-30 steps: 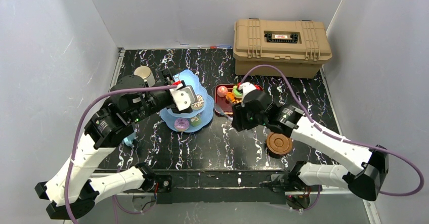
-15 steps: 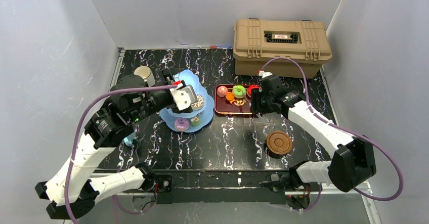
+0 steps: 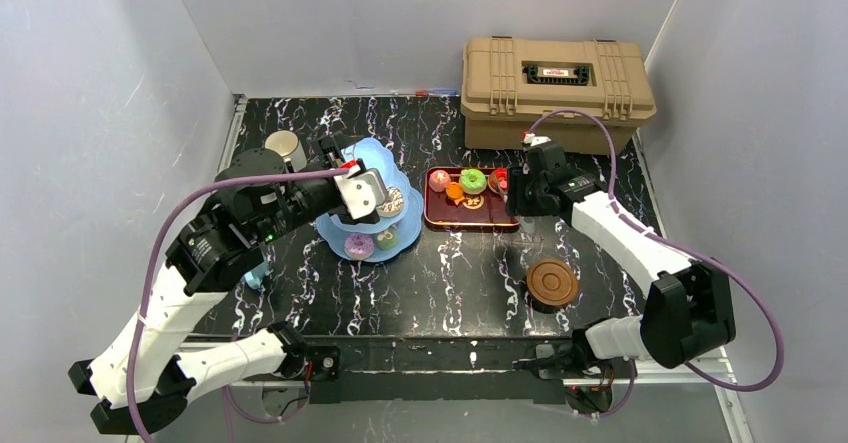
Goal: Serve the afternoon tea
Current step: Pick up the desert from the tray.
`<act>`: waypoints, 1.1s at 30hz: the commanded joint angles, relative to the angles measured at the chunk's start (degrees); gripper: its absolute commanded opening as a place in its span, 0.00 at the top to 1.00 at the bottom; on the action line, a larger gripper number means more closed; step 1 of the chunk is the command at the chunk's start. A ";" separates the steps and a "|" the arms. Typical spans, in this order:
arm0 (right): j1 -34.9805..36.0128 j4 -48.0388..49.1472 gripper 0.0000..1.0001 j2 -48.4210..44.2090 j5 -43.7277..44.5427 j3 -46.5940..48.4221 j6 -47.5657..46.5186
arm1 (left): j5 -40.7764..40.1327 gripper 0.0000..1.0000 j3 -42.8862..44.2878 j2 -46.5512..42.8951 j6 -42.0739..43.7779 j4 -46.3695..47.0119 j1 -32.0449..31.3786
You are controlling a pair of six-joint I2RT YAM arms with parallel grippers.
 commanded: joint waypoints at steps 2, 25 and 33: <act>-1.10 3.90 0.40 0.32 -0.39 0.02 -1.08 | 0.57 0.25 1.26 -0.56 -0.46 -0.20 0.16; -2.30 6.67 0.39 6.49 -2.09 1.97 -1.79 | 0.30 0.25 1.44 -0.37 -0.17 -0.03 0.17; -2.35 7.18 0.51 6.59 -3.66 1.29 -2.06 | 0.26 0.25 1.16 -0.47 -0.26 0.06 0.22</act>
